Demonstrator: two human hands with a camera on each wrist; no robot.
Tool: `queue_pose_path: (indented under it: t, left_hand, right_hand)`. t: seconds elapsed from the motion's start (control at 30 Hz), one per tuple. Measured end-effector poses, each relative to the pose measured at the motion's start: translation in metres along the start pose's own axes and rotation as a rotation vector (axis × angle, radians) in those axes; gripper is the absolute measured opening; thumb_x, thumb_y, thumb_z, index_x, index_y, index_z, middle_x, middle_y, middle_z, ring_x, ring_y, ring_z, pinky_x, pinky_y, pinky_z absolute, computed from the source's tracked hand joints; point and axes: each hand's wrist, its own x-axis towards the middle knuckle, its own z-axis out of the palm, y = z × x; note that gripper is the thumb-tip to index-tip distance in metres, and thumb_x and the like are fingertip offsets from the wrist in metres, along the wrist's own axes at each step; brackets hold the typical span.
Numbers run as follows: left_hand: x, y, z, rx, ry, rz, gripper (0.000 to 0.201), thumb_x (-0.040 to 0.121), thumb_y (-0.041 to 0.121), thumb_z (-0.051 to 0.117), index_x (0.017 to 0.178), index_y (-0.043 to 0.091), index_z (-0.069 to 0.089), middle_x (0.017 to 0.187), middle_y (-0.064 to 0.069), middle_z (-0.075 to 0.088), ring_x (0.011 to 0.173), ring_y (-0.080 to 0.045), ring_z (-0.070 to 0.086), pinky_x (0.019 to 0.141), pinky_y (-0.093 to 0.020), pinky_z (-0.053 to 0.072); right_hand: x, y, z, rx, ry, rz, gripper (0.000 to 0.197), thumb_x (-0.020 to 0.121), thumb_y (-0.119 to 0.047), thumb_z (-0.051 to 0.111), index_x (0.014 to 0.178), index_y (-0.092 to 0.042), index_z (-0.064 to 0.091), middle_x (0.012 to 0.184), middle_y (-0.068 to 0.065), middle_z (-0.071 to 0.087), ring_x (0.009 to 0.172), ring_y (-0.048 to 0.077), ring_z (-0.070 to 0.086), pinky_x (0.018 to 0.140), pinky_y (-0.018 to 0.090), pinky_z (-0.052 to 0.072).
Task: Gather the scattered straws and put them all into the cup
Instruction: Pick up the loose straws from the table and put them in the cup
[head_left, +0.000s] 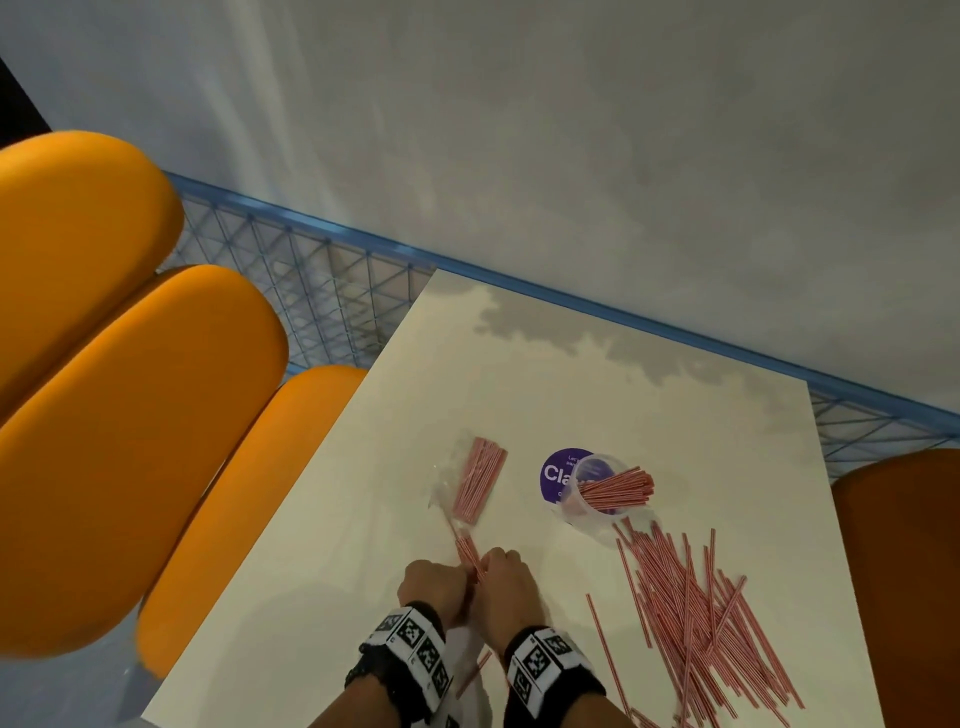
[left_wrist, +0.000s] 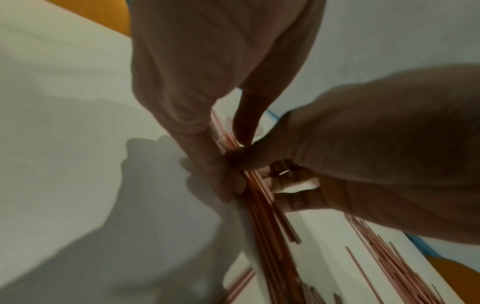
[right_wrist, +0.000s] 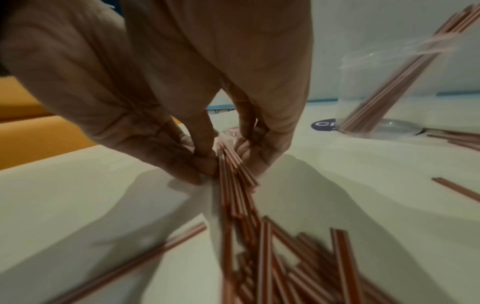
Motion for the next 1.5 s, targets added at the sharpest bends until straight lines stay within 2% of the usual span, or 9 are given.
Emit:
queue_pose_path:
  t: [0.13,0.3,0.57,0.7,0.83,0.97,1.07,1.33,1.5]
  left_hand:
    - [-0.019,0.005,-0.002,0.175,-0.063,0.085,0.033,0.096,0.027,0.047,0.125,0.014,0.057,0.118,-0.007,0.069,0.107,-0.029,0.065,0.089,-0.033,0.05]
    - [-0.014,0.002,-0.001,-0.325,-0.093,-0.148,0.008,0.082,0.016,0.069,0.087,0.009,0.067,0.105,-0.02,0.071,0.069,-0.021,0.067,0.056,-0.029,0.057]
    - [-0.026,0.004,0.003,-0.487,-0.28,-0.179,0.023,0.086,0.005,0.065,0.105,-0.007,0.066,0.081,-0.017,0.066,0.067,-0.028,0.063,0.055,-0.031,0.053]
    - [-0.037,0.009,0.008,-0.626,-0.401,-0.207,0.026,0.094,0.01,0.053,0.105,-0.01,0.066,0.099,-0.027,0.069,0.089,-0.036,0.066,0.081,-0.046,0.053]
    - [-0.054,0.024,-0.001,-0.513,-0.371,-0.059,0.016,0.092,0.011,0.063,0.088,-0.004,0.061,0.07,-0.02,0.065,0.052,-0.026,0.06,0.052,-0.032,0.055]
    - [-0.056,0.036,-0.026,-0.621,-0.388,0.018,0.031,0.09,0.029,0.067,0.092,-0.003,0.064,0.079,-0.02,0.067,0.07,-0.034,0.065,0.066,-0.05,0.061]
    - [-0.051,0.044,-0.039,-0.649,-0.289,0.011,0.017,0.093,0.011,0.059,0.08,0.0,0.064,0.069,-0.018,0.062,0.065,-0.031,0.062,0.046,-0.029,0.052]
    - [-0.008,0.027,-0.053,0.813,0.274,0.611,0.02,0.09,0.036,0.059,0.109,0.031,0.062,0.112,0.004,0.058,0.105,-0.018,0.054,0.081,-0.032,0.044]
    - [0.003,0.009,-0.055,0.947,0.255,0.735,0.021,0.092,0.034,0.056,0.112,0.031,0.059,0.112,0.007,0.058,0.105,-0.019,0.05,0.08,-0.032,0.037]
  right_hand:
    - [0.001,-0.007,0.002,0.026,-0.038,0.03,0.009,0.084,-0.015,0.054,0.091,-0.016,0.047,0.111,0.01,0.056,0.101,0.028,0.053,0.08,0.032,0.04]
    - [0.003,-0.006,0.0,0.072,-0.088,0.07,0.023,0.079,-0.008,0.055,0.101,-0.01,0.049,0.116,0.012,0.055,0.107,0.029,0.053,0.087,0.035,0.045]
    - [-0.001,0.007,-0.012,-0.093,-0.23,0.049,0.035,0.084,-0.009,0.048,0.119,-0.005,0.046,0.129,0.016,0.042,0.121,0.033,0.041,0.099,0.038,0.039]
    - [0.0,0.019,-0.031,0.074,-0.293,-0.019,0.024,0.084,-0.014,0.046,0.107,-0.007,0.045,0.106,0.01,0.055,0.096,0.026,0.056,0.085,0.042,0.052]
    - [-0.003,0.031,-0.053,0.085,-0.311,-0.142,0.02,0.093,-0.02,0.049,0.107,-0.007,0.043,0.095,0.006,0.061,0.072,0.015,0.056,0.06,0.023,0.046]
    - [-0.007,0.046,-0.061,0.02,-0.33,-0.225,0.012,0.101,-0.021,0.033,0.1,-0.014,0.042,0.086,0.006,0.056,0.076,0.027,0.054,0.068,0.036,0.041]
    - [-0.011,0.052,-0.06,-0.005,-0.337,-0.23,0.016,0.103,-0.03,0.029,0.096,-0.019,0.038,0.078,-0.002,0.05,0.066,0.02,0.046,0.068,0.035,0.038]
    - [-0.014,0.075,-0.065,0.0,-0.164,-0.144,0.028,0.102,-0.044,0.031,0.081,-0.028,0.038,0.07,-0.01,0.046,0.06,0.008,0.046,0.055,0.023,0.036]
    - [-0.018,0.084,-0.06,0.062,-0.084,-0.138,0.034,0.095,-0.057,0.024,0.085,-0.028,0.04,0.072,-0.011,0.048,0.076,0.02,0.051,0.069,0.032,0.04]
